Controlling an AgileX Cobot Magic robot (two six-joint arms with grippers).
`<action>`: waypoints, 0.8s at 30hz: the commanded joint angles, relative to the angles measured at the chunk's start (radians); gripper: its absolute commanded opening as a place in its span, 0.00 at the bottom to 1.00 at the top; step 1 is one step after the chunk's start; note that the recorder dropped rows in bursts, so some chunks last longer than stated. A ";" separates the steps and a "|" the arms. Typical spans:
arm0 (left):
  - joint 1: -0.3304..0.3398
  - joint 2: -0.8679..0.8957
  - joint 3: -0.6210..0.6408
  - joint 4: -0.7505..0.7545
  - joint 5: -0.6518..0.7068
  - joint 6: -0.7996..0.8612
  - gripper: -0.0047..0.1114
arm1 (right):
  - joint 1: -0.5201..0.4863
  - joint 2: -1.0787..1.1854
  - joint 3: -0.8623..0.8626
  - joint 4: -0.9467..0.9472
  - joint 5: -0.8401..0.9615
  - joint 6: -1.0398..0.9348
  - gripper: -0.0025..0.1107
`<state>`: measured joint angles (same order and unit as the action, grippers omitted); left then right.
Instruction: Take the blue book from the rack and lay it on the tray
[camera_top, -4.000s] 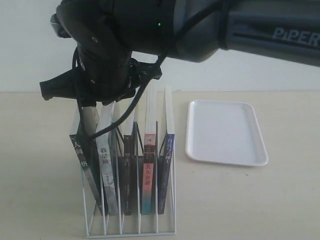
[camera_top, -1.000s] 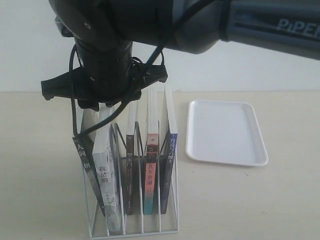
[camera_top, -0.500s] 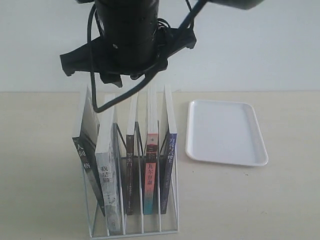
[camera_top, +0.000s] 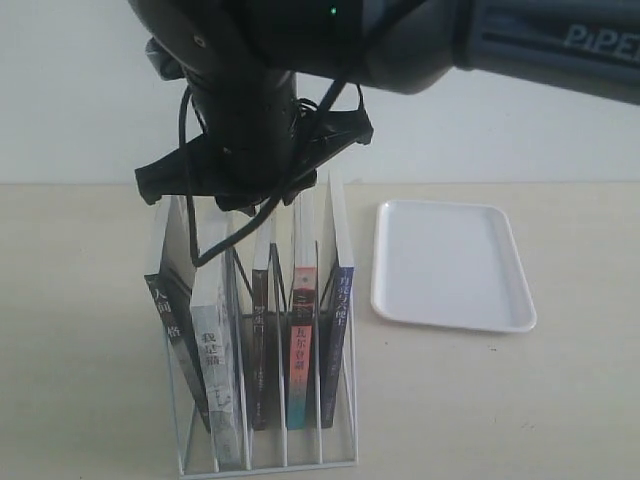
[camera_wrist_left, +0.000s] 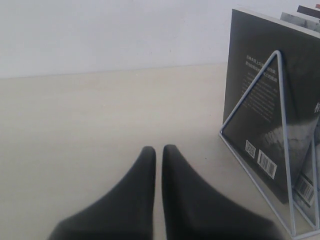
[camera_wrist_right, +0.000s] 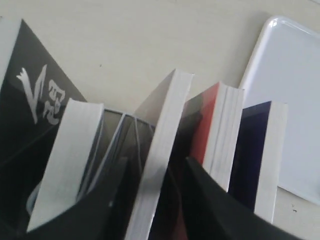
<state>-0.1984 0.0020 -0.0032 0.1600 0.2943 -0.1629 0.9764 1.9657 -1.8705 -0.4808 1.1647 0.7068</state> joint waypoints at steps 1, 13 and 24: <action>0.003 -0.002 0.003 -0.003 -0.001 0.004 0.08 | -0.017 0.002 -0.001 0.035 -0.025 -0.012 0.37; 0.003 -0.002 0.003 -0.003 -0.001 0.004 0.08 | -0.033 0.002 0.055 0.048 -0.054 -0.017 0.37; 0.003 -0.002 0.003 -0.003 -0.001 0.004 0.08 | -0.038 0.002 0.075 0.053 -0.072 -0.012 0.12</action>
<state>-0.1984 0.0020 -0.0032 0.1600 0.2943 -0.1629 0.9473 1.9671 -1.8010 -0.4200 1.0899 0.6913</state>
